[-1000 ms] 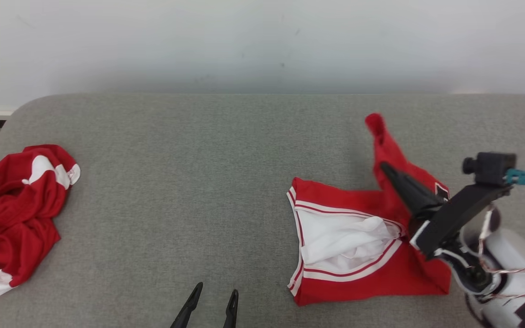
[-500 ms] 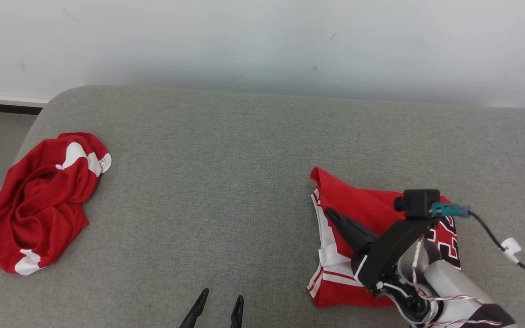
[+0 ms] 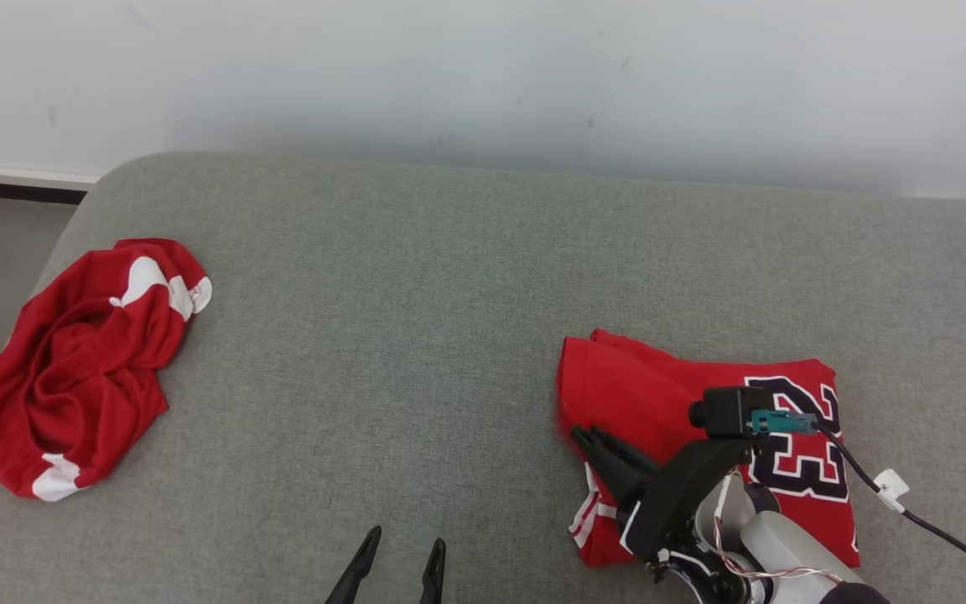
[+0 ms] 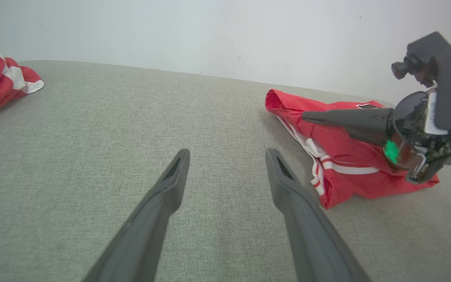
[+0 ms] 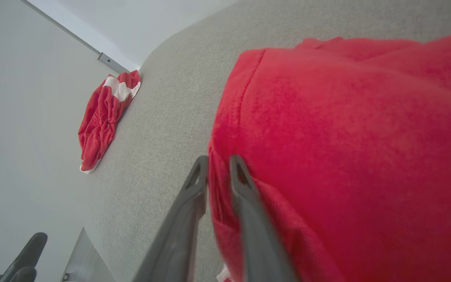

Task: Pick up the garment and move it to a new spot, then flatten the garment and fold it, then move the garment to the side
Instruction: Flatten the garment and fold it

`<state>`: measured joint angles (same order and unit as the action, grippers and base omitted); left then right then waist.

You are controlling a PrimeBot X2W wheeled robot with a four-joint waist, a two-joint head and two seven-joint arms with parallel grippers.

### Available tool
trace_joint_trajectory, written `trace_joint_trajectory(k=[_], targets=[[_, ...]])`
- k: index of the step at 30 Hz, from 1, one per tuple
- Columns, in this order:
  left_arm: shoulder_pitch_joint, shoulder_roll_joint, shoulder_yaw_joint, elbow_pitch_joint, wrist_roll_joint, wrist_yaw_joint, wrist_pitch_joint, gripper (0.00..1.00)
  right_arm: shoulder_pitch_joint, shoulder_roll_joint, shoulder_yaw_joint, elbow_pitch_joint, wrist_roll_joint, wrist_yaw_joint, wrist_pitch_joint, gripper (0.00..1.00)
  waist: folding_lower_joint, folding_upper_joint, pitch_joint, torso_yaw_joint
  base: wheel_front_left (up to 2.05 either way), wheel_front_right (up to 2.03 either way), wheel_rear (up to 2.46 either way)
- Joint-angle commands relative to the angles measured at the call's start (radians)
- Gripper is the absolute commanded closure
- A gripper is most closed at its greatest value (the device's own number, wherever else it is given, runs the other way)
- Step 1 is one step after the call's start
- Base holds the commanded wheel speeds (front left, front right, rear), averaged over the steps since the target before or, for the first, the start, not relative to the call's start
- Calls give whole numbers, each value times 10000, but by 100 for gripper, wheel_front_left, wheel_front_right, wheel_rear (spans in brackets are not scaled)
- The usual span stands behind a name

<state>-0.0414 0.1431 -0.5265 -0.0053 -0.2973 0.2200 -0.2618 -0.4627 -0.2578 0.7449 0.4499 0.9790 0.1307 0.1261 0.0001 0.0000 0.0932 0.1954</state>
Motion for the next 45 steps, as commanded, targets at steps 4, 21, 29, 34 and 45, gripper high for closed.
trace_joint_trajectory(k=[4,21,29,34,45], targets=[[182,-61,125,2,167,-64,-42,0,-185,74,-53,-233,52,2,-501,0,-1,0,-6,-163,0,0,0],[474,-28,1041,-113,242,70,-42,0,-131,-1911,-611,-300,-2901,1,-3847,0,-1,0,-419,-1711,0,0,0],[680,20,1675,-373,390,43,-42,0,1180,-1505,-2724,-1439,-5143,1,-3900,0,-1,0,-684,-2325,0,0,0],[868,-144,2097,-592,539,-63,-42,0,2380,-1225,-3770,-2542,-6133,1,-3902,0,-1,0,-847,-2428,0,0,0],[1477,-539,2955,-1296,1209,-579,-42,0,4352,-754,-4825,-4013,-6890,1,-3905,0,-1,0,-1285,-2405,0,0,0]])
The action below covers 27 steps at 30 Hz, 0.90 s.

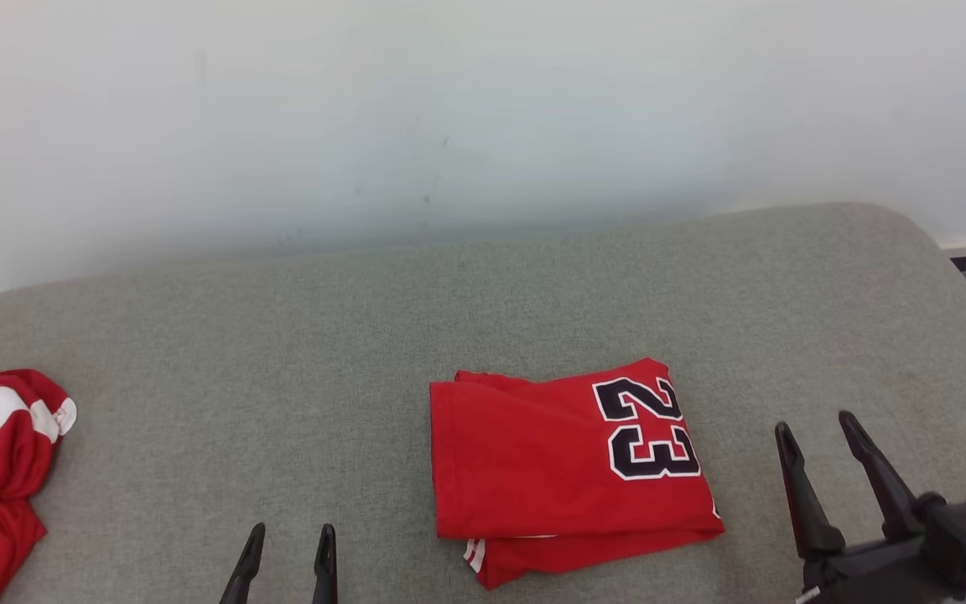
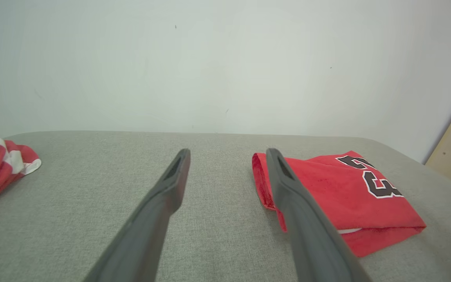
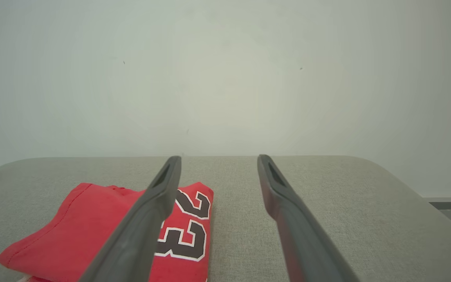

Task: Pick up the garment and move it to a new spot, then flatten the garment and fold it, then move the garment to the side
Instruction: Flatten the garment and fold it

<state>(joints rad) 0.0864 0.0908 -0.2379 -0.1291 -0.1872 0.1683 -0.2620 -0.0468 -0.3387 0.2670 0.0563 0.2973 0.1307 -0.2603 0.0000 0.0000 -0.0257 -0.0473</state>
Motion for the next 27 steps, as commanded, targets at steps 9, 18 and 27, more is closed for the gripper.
trace_joint_trajectory(k=[9,18,27], targets=[[870,-236,669,-315,540,-402,-40,0,1323,374,-161,-459,-449,1,-37,0,0,0,-509,94,0,0,0],[1328,-340,916,-237,773,-751,-38,0,1835,555,80,-432,-612,1,-36,0,0,0,-863,114,0,0,0],[1555,-392,1099,-65,922,-887,-38,0,2014,526,124,-219,-516,1,-36,0,0,0,-1033,106,0,0,0]])
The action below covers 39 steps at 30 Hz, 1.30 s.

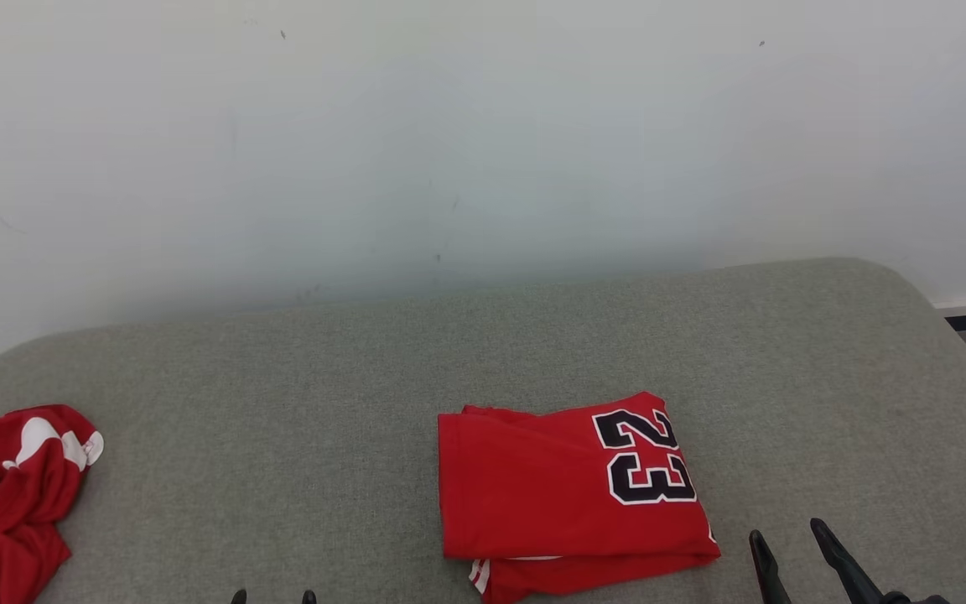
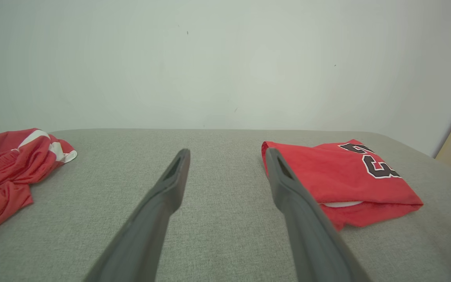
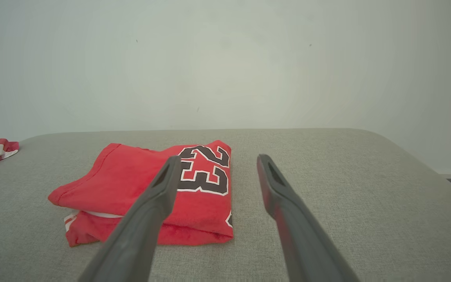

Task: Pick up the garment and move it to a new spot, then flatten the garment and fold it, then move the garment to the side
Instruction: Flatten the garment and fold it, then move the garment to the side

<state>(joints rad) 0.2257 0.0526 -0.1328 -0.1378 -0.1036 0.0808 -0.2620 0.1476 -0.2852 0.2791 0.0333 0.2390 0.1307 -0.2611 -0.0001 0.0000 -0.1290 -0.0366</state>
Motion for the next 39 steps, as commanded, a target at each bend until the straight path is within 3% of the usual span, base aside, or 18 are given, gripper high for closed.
trace_joint_trajectory(k=[1,27,32,39], targets=[[174,-12,64,32,88,-20,-40,0,55,-3,-1,27,71,1,-28,0,1,0,-1,-7,0,0,0],[44,-21,-176,158,-30,-13,-40,0,-313,185,302,483,389,1,-29,0,1,0,191,146,0,0,0],[-39,-21,-214,181,46,11,-38,0,-643,60,612,1137,1116,1,-29,0,1,0,352,162,0,0,0],[-256,-22,-420,266,110,-16,-40,0,-1935,-244,1096,2514,3335,1,-29,0,1,0,719,266,0,0,0]])
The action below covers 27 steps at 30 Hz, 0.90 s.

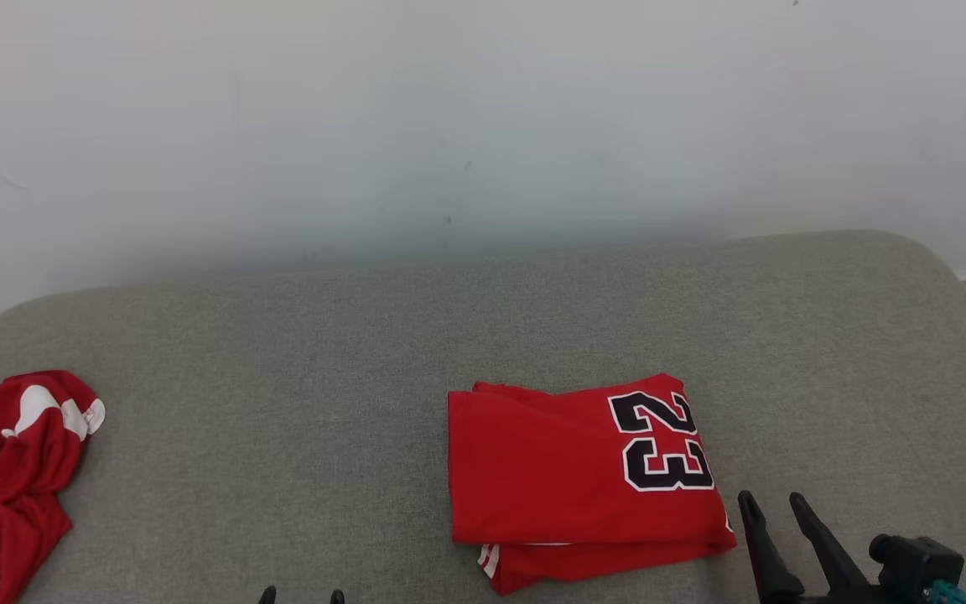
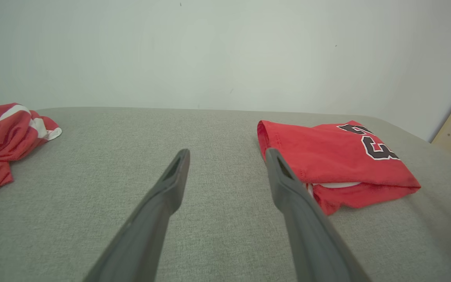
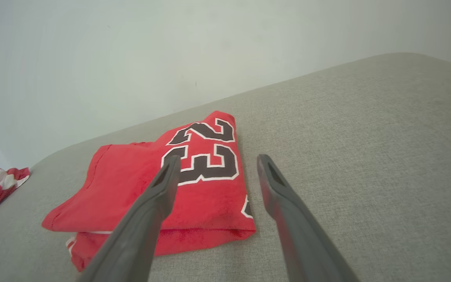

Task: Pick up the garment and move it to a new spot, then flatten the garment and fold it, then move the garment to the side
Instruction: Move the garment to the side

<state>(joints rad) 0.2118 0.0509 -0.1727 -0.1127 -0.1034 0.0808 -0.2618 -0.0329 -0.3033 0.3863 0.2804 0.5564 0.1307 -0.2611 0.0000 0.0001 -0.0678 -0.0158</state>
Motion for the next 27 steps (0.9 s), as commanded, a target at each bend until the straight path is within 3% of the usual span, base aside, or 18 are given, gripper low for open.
trace_joint_trajectory(k=[1,8,14,27], targets=[[-127,-4,-92,32,108,-48,-42,0,-348,-142,97,300,493,1,-27,0,0,-1,184,99,0,0,0],[-441,-3,-299,108,129,-33,-42,0,-1881,-778,1325,1392,3364,1,-29,0,0,-1,734,442,0,0,0],[-787,-2,-417,192,160,-15,-40,0,-2870,-1343,2323,2022,5130,1,-26,0,0,-1,1251,748,0,0,0],[-1460,-2,-687,271,335,73,-40,0,-4285,-2059,4534,2989,7404,1,660,0,0,-1,2179,1071,0,0,0]])
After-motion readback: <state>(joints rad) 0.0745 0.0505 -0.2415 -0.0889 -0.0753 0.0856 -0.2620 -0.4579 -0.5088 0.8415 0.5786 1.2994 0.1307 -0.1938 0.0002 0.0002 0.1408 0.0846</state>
